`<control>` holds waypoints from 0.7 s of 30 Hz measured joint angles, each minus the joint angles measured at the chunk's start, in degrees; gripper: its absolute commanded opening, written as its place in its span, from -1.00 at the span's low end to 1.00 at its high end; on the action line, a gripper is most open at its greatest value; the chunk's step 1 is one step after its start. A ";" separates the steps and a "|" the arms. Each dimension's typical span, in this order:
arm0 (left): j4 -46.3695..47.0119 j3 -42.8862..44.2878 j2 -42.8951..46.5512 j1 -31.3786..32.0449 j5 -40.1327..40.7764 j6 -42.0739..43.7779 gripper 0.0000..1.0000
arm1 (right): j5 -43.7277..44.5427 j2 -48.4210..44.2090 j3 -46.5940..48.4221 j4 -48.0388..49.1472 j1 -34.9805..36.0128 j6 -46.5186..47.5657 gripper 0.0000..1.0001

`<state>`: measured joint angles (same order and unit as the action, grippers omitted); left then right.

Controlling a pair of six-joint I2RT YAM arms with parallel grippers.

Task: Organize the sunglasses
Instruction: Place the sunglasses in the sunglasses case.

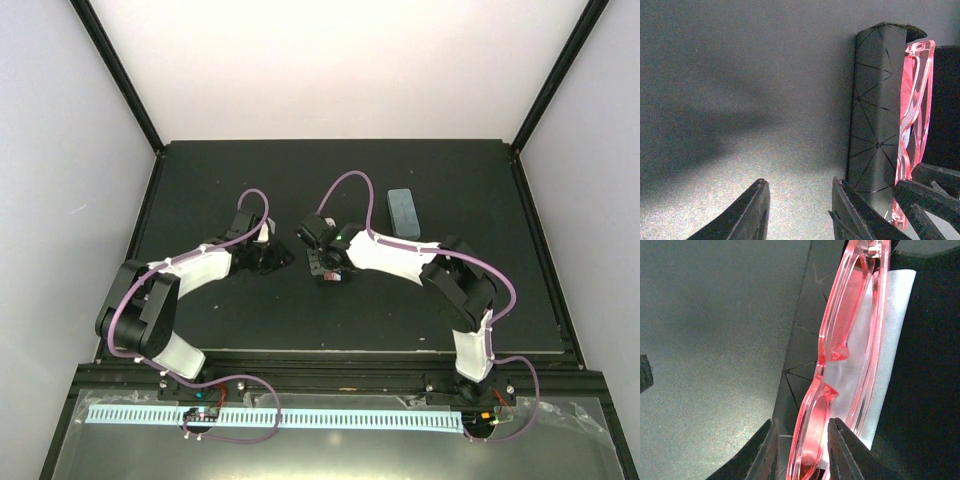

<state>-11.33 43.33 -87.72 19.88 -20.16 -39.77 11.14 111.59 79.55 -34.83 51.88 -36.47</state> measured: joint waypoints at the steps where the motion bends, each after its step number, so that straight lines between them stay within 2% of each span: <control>1: 0.09 -0.09 0.00 0.00 0.00 0.00 -0.34 | -0.20 0.00 -0.13 0.02 0.02 -0.04 -0.42; 5: 0.28 -0.33 0.02 -0.02 0.00 0.00 -0.34 | -0.83 0.02 -0.28 0.07 0.13 -0.33 -0.50; 13: 0.31 -0.52 0.79 -0.04 0.00 0.02 -0.34 | -0.94 -0.02 -2.14 2.03 0.15 -1.79 -0.87; 21: 0.04 -0.52 3.74 -0.04 0.66 0.11 -0.33 | -0.74 -1.01 -3.32 3.58 0.04 -2.73 -0.98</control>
<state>-11.29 42.81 -83.99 19.84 -19.51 -39.66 10.39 110.59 76.23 -31.24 51.92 -39.20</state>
